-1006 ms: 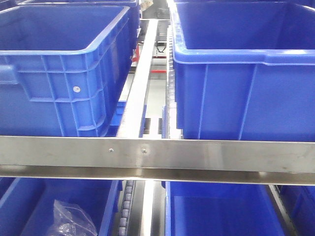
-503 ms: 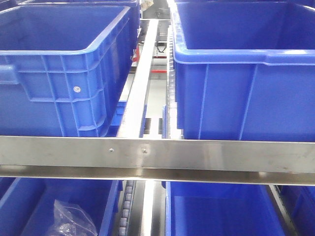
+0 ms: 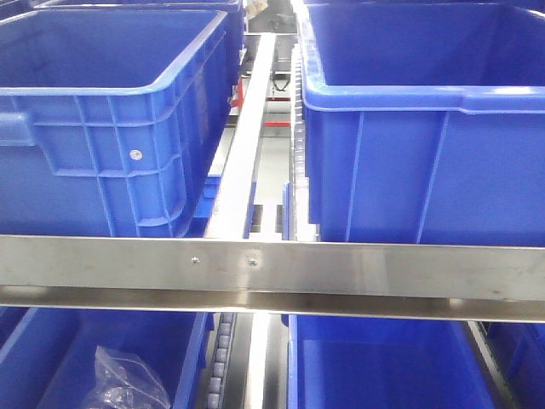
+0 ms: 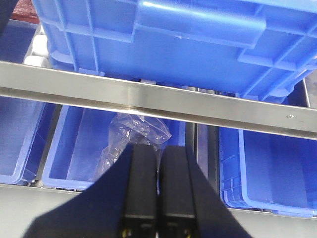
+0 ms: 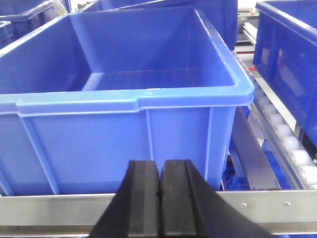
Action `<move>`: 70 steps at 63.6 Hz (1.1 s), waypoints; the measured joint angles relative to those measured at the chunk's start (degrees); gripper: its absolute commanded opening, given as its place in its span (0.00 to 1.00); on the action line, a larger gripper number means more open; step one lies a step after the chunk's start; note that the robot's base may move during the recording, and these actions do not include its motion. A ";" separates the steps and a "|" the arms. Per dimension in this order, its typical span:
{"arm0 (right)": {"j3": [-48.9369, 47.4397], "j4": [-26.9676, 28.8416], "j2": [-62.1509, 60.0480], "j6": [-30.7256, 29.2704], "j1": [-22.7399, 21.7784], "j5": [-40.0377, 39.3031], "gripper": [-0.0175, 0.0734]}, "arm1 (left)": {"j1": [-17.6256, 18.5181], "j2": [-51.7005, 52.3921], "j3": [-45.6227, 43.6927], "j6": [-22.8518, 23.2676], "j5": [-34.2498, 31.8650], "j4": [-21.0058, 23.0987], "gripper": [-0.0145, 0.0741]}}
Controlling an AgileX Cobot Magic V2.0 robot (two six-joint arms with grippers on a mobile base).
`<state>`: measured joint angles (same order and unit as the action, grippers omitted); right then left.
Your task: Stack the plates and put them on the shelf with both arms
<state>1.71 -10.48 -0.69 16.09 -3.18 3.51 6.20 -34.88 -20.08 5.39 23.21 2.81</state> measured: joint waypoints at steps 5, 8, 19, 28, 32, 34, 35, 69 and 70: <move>-0.01 0.00 0.00 0.10 0.00 0.00 0.22 | 0.00 0.00 0.00 0.00 0.09 0.00 0.26; -0.01 0.12 0.00 0.10 0.00 0.00 0.22 | 0.00 0.00 0.00 0.00 0.09 0.00 0.26; -0.01 2.56 0.00 -0.23 0.00 0.11 0.22 | 0.00 0.00 0.00 0.00 0.09 0.00 0.26; -0.01 3.11 0.00 -0.38 0.00 0.48 0.22 | 0.00 0.00 0.00 0.00 0.13 0.00 0.26; -0.01 3.22 0.00 -0.38 0.00 0.58 0.22 | 0.00 0.00 0.00 0.00 0.13 0.00 0.26; -0.01 3.22 0.00 -0.38 0.00 0.70 0.22 | 0.00 0.00 0.00 0.00 0.22 0.00 0.26; -0.01 3.22 0.00 -0.38 0.00 0.79 0.22 | 0.00 0.00 0.00 0.00 0.22 0.00 0.26; -0.01 3.22 0.00 -0.49 0.00 0.92 0.22 | 0.00 0.00 0.00 0.00 0.22 0.00 0.26; -0.01 3.22 0.00 -0.49 0.00 0.92 0.22 | 0.00 0.00 0.00 0.00 0.22 0.00 0.26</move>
<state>1.70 -7.27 -0.69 15.60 -3.18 4.44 6.20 -34.88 -20.08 5.39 23.43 2.81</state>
